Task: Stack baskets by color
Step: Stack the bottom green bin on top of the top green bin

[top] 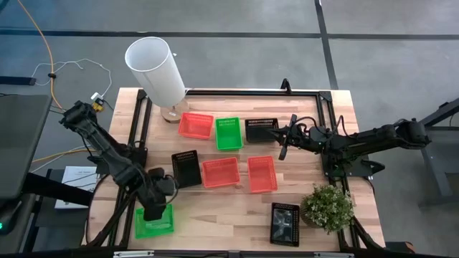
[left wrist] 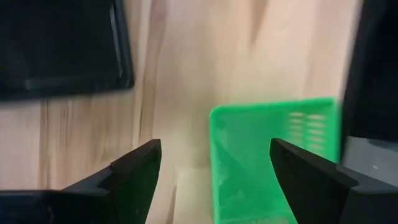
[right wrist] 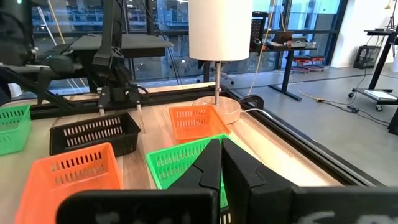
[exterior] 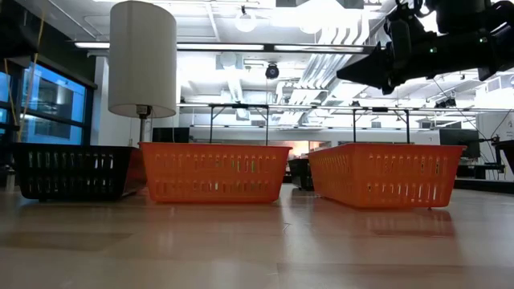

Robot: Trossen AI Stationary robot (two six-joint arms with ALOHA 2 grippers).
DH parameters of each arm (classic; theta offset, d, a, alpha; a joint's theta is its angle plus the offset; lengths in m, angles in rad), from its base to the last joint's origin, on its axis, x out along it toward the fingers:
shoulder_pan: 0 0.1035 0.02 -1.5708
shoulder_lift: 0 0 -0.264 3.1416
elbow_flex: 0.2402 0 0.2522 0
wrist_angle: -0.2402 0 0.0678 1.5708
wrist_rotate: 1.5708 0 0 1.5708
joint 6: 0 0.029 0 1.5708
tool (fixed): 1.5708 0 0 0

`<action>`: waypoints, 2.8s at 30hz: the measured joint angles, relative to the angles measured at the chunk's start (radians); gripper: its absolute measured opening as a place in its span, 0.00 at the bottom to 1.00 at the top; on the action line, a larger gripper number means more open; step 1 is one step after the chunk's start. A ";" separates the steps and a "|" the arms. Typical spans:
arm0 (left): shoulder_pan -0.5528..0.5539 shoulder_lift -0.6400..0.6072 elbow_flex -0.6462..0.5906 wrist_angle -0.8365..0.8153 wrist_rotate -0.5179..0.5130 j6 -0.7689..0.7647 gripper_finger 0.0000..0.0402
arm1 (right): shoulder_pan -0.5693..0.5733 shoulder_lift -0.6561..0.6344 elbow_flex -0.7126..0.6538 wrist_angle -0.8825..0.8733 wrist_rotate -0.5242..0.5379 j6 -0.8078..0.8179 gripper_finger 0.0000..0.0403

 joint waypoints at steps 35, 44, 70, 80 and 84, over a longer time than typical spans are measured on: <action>-0.134 0.062 -0.279 0.277 0.152 -0.284 0.20 | 0.000 0.000 0.000 -0.021 0.003 0.000 0.00; -0.124 0.063 -0.235 0.298 0.148 -0.219 0.01 | 0.000 0.000 0.000 -0.020 0.005 0.000 0.00; 0.425 -0.219 -0.302 1.103 -0.097 0.828 0.00 | 0.000 0.000 0.000 0.002 0.009 0.011 0.00; 0.801 -0.195 -0.425 1.485 -0.123 0.587 0.00 | 0.000 0.000 0.000 0.008 0.009 0.027 0.00; 0.826 -0.156 -0.408 1.481 -0.166 0.540 0.00 | 0.000 0.000 0.000 0.011 0.011 0.031 0.00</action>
